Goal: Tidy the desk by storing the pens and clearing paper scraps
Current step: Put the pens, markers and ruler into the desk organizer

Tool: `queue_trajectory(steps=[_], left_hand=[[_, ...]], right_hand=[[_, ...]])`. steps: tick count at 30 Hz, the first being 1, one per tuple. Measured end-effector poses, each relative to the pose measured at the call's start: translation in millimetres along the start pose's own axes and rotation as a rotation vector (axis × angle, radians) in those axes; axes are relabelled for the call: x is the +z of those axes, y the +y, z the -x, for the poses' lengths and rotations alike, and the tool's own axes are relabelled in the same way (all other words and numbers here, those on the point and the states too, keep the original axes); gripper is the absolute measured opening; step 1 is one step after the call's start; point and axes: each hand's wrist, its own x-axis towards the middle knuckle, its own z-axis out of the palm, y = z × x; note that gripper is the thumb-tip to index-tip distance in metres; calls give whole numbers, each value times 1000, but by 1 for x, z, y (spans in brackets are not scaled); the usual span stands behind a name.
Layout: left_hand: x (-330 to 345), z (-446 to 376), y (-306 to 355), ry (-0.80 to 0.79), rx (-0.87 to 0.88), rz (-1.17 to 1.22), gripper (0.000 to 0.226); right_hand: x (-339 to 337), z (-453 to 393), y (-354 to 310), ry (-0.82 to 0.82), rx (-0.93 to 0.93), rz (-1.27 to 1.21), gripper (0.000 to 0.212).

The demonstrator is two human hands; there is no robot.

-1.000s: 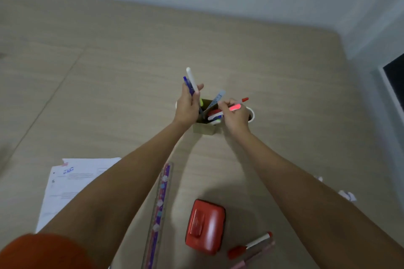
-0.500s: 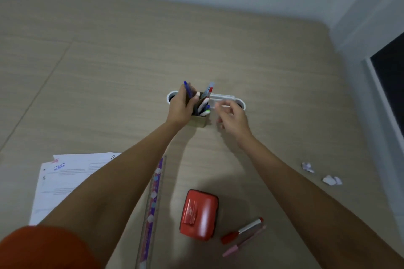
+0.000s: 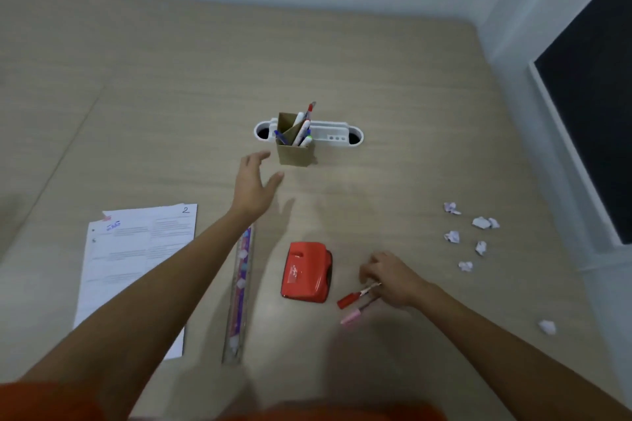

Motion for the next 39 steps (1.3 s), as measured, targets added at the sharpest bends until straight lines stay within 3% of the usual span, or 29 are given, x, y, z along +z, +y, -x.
queue_trajectory(steps=[3, 7, 12, 14, 18, 22, 30, 35, 39], left_hand=[[-7, 54, -28, -42, -198, -81, 39], [-11, 111, -61, -173, -483, -217, 44], [-11, 147, -73, -264, -654, -351, 57], [-7, 154, -72, -226, -667, -351, 50], [-1, 158, -66, -164, -677, -320, 35], [0, 155, -65, -194, -698, -324, 35], [3, 155, -67, -252, -665, -409, 37], [-1, 159, -73, -213, -610, -279, 52], [-4, 153, -79, -168, -637, -197, 41]], right_hand=[[9, 6, 0, 66, -51, 139, 19], [14, 15, 2, 123, -93, 39, 32], [30, 36, 5, 60, -143, -3, 23], [34, 39, 6, 32, -127, 23, 32], [37, 35, 2, 82, -137, 121, 22], [34, 30, 8, 88, -102, 190, 27], [-10, 14, 2, 438, 191, -259, 5], [-52, -47, -51, 406, 178, -382, 10], [-71, -101, -102, 292, 127, -353, 44]])
